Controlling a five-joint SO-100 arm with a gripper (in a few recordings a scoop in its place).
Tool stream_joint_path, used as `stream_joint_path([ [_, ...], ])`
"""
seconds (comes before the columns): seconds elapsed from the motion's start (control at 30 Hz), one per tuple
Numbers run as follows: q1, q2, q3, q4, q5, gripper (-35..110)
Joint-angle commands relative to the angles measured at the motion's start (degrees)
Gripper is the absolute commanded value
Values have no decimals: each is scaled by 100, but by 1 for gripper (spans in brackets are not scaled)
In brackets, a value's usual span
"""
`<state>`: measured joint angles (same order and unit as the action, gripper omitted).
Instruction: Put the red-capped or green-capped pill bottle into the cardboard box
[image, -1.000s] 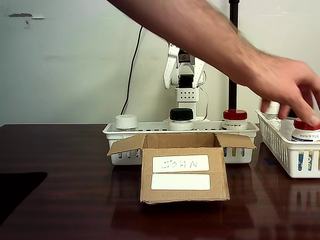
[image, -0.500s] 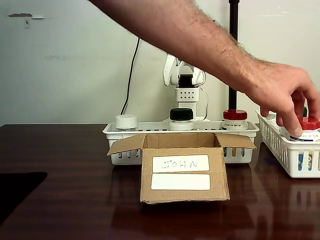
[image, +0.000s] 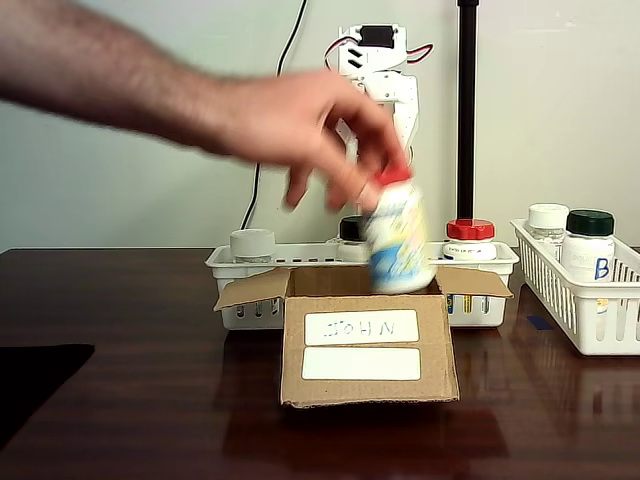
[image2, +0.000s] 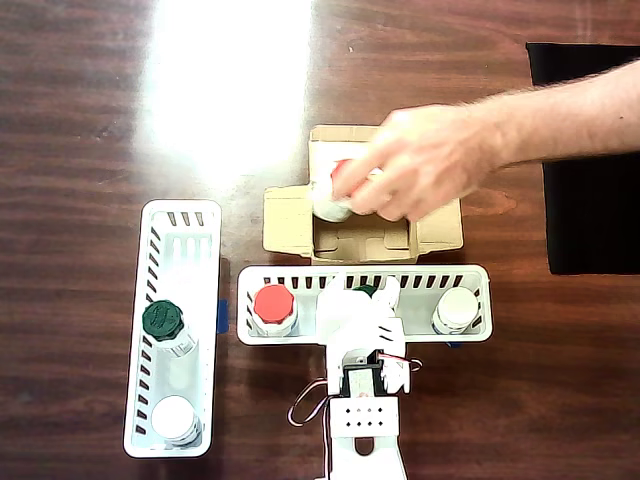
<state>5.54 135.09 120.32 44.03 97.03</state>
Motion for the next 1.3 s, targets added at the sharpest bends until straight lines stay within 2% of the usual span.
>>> stream_joint_path([
  [0.0,97,-9,281,-527,158,50],
  [0.6,369,70,1863,-1916,633,50],
  [1.07,-35,-158,2654,-2821,571,50],
  [1.17,-62,-185,2654,-2839,571,47],
  [1.27,-9,-255,2566,-2839,589,36],
])
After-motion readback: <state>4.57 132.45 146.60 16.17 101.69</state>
